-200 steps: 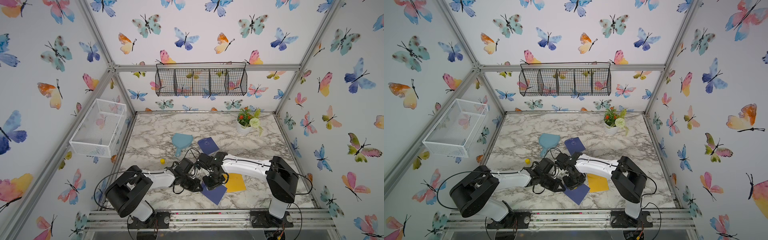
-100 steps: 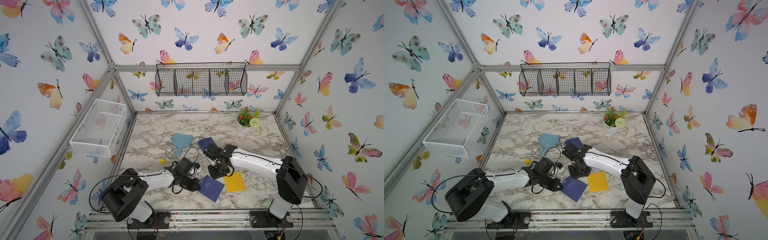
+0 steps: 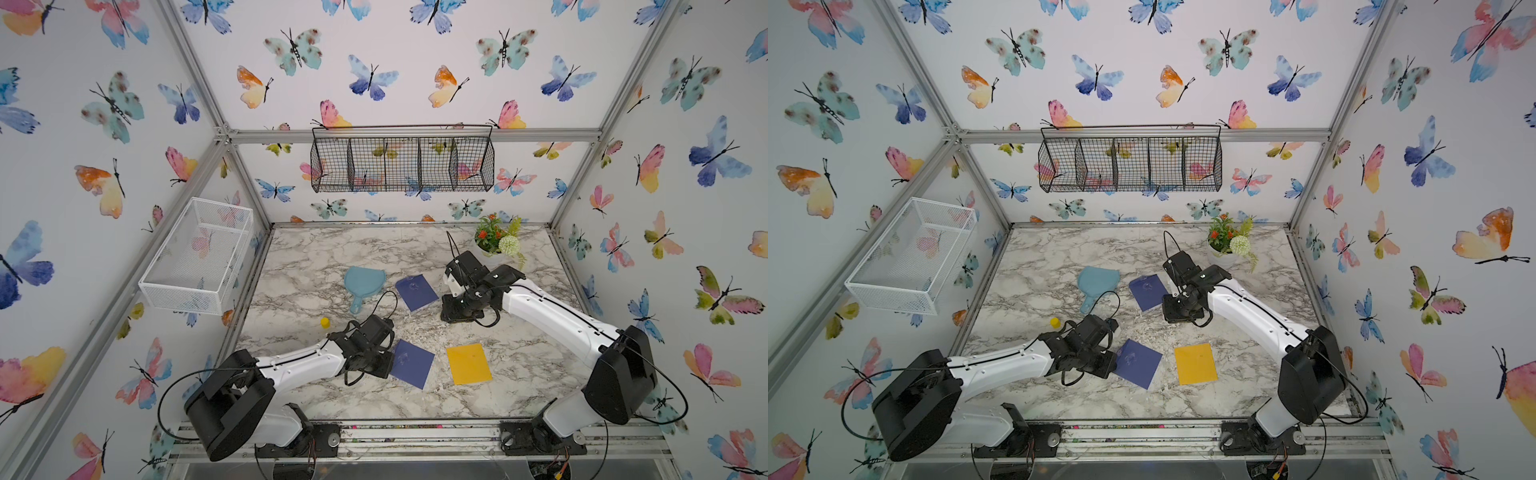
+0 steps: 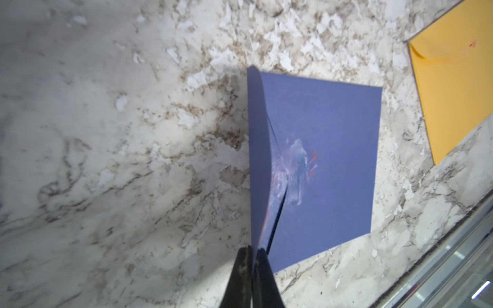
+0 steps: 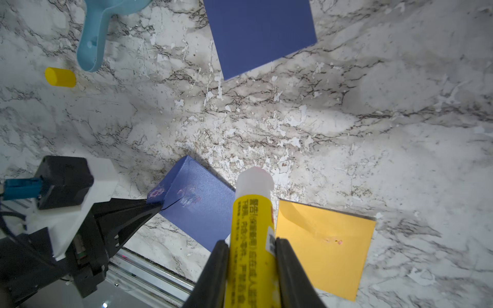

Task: Seal the envelope with a glue stick
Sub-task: Apply the envelope at the center of the board.

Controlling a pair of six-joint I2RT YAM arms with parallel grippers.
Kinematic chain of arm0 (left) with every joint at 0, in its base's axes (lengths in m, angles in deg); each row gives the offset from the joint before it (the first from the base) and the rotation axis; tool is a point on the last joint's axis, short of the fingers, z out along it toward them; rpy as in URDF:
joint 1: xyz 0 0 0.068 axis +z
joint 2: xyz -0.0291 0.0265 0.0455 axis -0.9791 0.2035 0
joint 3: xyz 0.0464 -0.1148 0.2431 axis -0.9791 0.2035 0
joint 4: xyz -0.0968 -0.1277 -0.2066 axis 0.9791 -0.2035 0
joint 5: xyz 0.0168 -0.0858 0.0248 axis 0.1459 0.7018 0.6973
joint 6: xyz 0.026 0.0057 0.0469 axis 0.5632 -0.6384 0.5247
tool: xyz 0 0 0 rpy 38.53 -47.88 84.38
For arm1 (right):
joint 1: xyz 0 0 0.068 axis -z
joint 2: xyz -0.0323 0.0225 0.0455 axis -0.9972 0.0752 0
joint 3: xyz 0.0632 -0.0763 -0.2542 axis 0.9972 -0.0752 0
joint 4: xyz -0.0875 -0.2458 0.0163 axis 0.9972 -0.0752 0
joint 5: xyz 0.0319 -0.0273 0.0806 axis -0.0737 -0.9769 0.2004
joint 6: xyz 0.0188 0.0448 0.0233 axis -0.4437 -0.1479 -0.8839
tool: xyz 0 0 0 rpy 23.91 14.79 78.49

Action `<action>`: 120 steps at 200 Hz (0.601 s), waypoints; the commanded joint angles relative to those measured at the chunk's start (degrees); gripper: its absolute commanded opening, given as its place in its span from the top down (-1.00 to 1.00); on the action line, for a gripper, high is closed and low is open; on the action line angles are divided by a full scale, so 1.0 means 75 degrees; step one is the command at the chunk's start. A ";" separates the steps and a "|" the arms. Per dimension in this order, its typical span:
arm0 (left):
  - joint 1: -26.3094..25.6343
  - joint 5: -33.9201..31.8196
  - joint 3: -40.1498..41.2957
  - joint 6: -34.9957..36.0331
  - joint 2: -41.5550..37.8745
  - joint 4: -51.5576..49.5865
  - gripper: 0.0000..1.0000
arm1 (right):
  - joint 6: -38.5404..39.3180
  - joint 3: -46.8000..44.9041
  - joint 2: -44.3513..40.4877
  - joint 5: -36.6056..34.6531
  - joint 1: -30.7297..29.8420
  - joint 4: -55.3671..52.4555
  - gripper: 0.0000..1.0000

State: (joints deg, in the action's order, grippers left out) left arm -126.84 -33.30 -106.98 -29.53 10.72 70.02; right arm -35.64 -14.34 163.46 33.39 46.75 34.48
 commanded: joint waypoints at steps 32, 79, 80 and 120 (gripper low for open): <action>-0.0173 -0.0185 -0.0190 -0.0216 -0.0257 -0.0192 0.28 | 0.0298 -0.0356 -0.0108 0.0322 0.0232 0.0396 0.96; 0.0213 0.0141 -0.0428 -0.0302 -0.0795 -0.0318 0.26 | 0.0442 -0.0502 -0.0259 0.0431 0.0409 0.0561 0.96; 0.0234 0.0154 -0.0423 -0.0302 -0.0795 -0.0315 0.26 | 0.0442 -0.0505 -0.0260 0.0443 0.0410 0.0564 0.96; 0.0880 0.1325 -0.0372 -0.0129 -0.0706 0.0007 0.49 | 0.0417 -0.0660 -0.0372 0.0517 0.0457 0.0671 0.96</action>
State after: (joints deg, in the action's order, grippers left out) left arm -122.09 -30.00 -109.72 -31.37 5.12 69.19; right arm -33.12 -18.32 162.26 36.17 49.76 38.42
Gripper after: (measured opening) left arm 0.281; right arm 0.286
